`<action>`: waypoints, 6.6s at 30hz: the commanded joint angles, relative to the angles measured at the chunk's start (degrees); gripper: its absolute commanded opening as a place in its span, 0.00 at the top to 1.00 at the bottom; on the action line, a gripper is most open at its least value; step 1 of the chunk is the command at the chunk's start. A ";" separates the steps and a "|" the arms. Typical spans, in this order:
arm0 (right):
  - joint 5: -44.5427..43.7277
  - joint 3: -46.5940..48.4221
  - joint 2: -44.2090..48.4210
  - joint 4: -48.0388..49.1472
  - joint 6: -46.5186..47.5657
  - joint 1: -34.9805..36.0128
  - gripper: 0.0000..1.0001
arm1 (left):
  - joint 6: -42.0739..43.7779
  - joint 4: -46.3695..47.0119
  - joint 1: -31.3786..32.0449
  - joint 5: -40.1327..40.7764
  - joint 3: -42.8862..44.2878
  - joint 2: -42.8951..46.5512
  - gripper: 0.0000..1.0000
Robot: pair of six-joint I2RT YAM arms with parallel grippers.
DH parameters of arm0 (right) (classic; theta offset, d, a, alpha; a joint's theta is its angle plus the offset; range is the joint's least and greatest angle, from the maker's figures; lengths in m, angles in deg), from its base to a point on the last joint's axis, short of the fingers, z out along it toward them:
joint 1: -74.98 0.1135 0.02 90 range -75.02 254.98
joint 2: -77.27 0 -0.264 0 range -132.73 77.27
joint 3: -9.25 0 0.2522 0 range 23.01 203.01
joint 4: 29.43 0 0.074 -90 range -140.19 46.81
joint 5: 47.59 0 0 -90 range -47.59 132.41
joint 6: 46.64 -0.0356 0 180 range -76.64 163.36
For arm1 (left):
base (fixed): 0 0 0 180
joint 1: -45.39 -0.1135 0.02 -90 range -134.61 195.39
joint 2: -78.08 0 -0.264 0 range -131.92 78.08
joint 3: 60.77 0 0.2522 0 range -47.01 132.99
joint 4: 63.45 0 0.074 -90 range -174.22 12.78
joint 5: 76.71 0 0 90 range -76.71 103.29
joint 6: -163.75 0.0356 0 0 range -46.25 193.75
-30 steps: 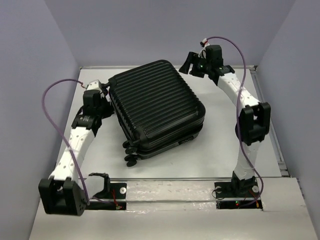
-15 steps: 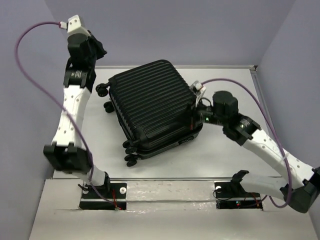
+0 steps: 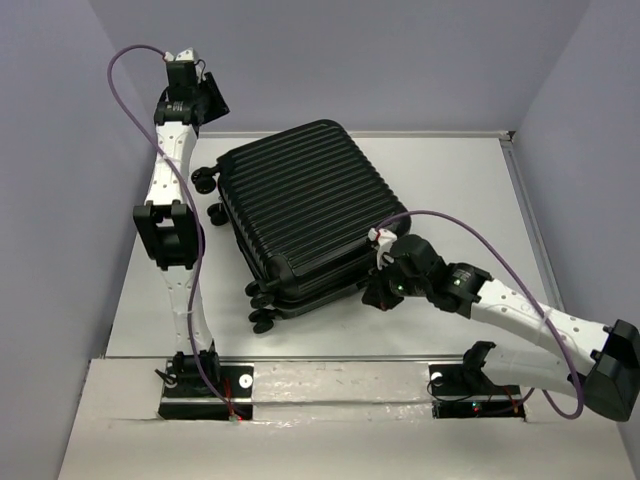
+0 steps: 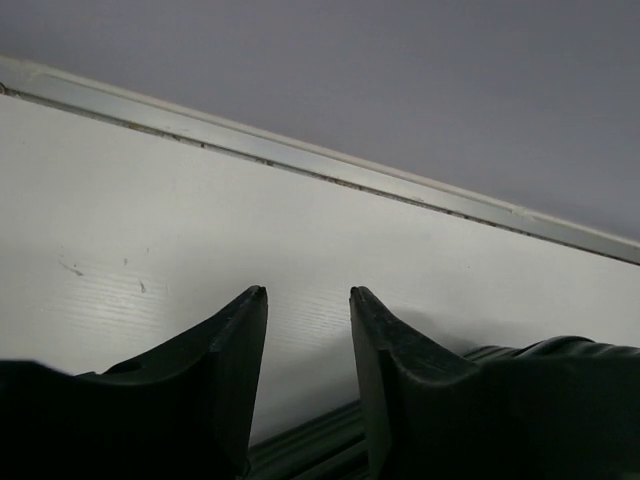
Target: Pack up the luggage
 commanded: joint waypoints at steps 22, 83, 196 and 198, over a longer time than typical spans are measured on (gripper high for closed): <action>-5.02 2.79 -11.94 22.70 -0.76 -18.17 0.93 | 2.99 3.86 -0.72 -6.62 -12.55 0.42 0.40; -3.42 -0.19 -6.74 19.54 -2.95 -21.26 0.93 | -3.95 10.56 -4.32 -5.03 -20.51 16.62 0.25; -1.84 -35.87 -19.86 104.25 -15.79 -7.73 0.93 | -25.40 59.75 54.12 12.19 -82.43 52.82 0.28; -6.76 -36.75 -17.85 104.35 -15.70 -3.45 0.93 | -25.22 59.93 54.39 11.93 -80.51 50.80 0.28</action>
